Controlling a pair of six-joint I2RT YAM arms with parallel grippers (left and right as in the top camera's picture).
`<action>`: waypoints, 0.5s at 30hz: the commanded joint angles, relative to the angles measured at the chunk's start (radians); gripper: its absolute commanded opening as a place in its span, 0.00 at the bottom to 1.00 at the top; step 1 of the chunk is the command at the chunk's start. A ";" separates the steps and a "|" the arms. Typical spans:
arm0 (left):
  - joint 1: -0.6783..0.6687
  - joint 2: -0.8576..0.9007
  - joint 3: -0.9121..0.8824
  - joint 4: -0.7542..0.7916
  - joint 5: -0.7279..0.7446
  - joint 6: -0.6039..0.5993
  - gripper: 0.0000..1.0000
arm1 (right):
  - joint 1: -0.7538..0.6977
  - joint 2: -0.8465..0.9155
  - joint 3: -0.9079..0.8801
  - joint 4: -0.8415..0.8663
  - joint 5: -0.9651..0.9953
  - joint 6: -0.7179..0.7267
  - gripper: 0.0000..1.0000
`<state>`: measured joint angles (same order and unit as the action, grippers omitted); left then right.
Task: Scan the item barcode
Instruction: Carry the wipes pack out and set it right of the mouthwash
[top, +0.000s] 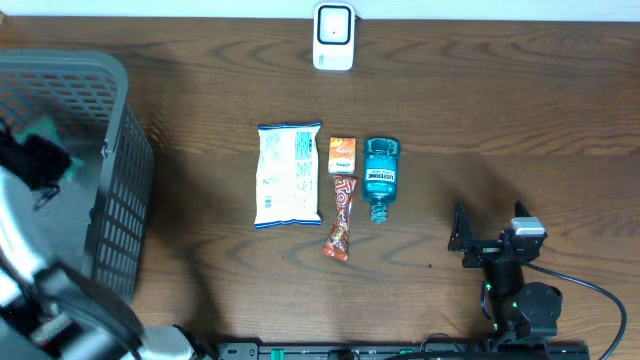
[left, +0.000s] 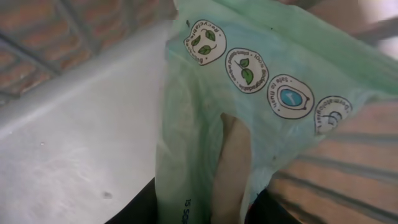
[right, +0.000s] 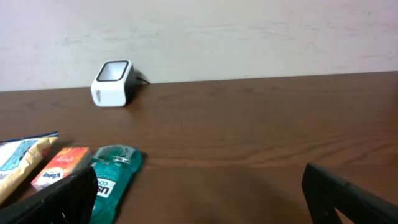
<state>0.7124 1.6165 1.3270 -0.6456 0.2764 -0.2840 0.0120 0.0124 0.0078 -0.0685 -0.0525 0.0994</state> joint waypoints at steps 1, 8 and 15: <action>0.001 -0.157 0.006 0.008 0.154 -0.107 0.32 | 0.008 -0.005 -0.002 -0.003 0.001 0.012 0.99; -0.087 -0.424 0.006 0.054 0.192 -0.269 0.31 | 0.008 -0.005 -0.002 -0.003 0.001 0.012 0.99; -0.310 -0.539 0.006 0.138 0.183 -0.306 0.31 | 0.008 -0.005 -0.002 -0.003 0.001 0.012 0.99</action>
<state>0.4885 1.0943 1.3266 -0.5232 0.4438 -0.5510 0.0120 0.0124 0.0078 -0.0689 -0.0528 0.0994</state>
